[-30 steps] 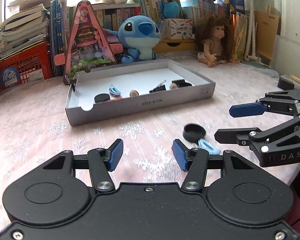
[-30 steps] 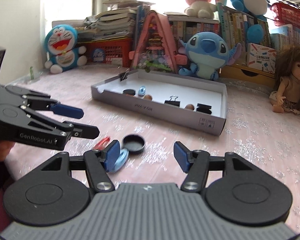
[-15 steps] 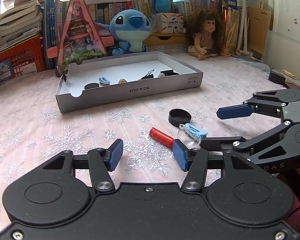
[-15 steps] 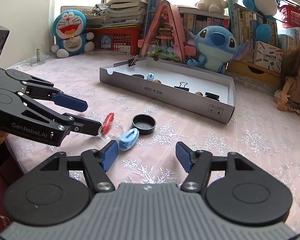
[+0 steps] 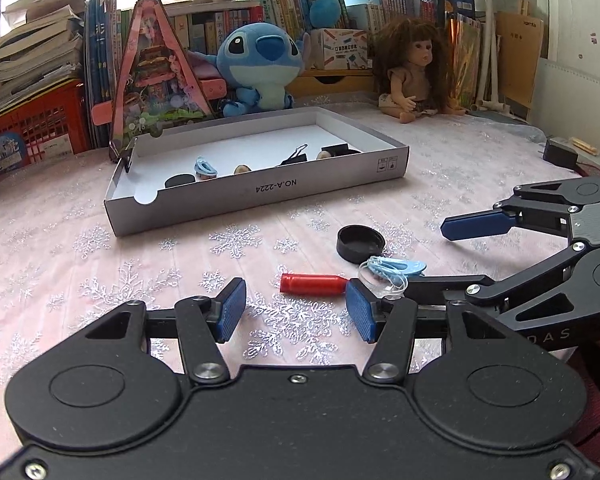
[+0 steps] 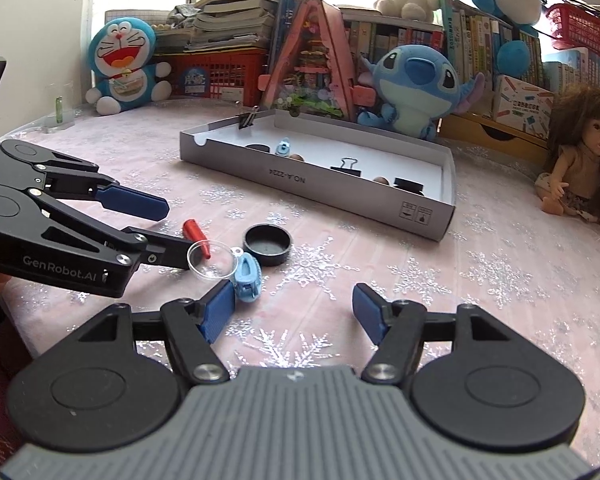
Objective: Organize rigid objects
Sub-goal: 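Grasp the red crayon with the left tool while the right tool grasps the light blue clip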
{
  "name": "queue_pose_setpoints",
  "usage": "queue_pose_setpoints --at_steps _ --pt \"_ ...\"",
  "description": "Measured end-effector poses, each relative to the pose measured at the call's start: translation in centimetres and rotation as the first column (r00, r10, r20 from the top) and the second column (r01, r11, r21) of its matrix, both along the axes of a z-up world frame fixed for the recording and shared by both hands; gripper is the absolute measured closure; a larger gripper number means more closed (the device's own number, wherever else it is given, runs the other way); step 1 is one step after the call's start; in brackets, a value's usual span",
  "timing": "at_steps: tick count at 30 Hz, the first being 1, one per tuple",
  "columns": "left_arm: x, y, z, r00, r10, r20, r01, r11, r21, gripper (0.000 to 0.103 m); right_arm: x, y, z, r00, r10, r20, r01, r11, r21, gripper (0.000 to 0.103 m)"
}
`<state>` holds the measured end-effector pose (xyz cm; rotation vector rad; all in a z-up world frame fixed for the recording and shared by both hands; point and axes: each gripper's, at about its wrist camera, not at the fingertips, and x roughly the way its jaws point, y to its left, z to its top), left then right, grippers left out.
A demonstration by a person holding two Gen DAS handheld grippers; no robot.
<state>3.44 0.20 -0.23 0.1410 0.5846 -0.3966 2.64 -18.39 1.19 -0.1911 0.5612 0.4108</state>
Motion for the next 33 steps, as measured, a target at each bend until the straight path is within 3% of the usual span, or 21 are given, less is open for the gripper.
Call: queue_pose_setpoints --at_steps 15,21,24,33 --pt "0.1 -1.1 -0.4 0.999 0.044 -0.010 -0.044 0.998 -0.047 0.050 0.6 -0.9 0.0 0.996 -0.086 -0.010 0.086 0.996 0.012 0.026" --pt "-0.2 -1.5 -0.6 0.999 0.037 0.007 -0.037 0.999 -0.035 0.061 0.9 -1.4 0.0 0.989 -0.144 -0.025 0.145 0.989 0.027 0.026" --pt "-0.3 -1.5 -0.6 0.999 0.046 0.017 -0.046 0.998 -0.031 0.061 1.1 -1.6 0.1 0.986 -0.163 -0.042 0.165 0.985 0.048 0.026" --pt "-0.3 -0.2 -0.2 0.994 0.109 0.020 -0.108 0.993 -0.045 0.061 0.6 0.2 0.3 0.991 -0.127 -0.031 0.128 0.990 0.051 0.026"
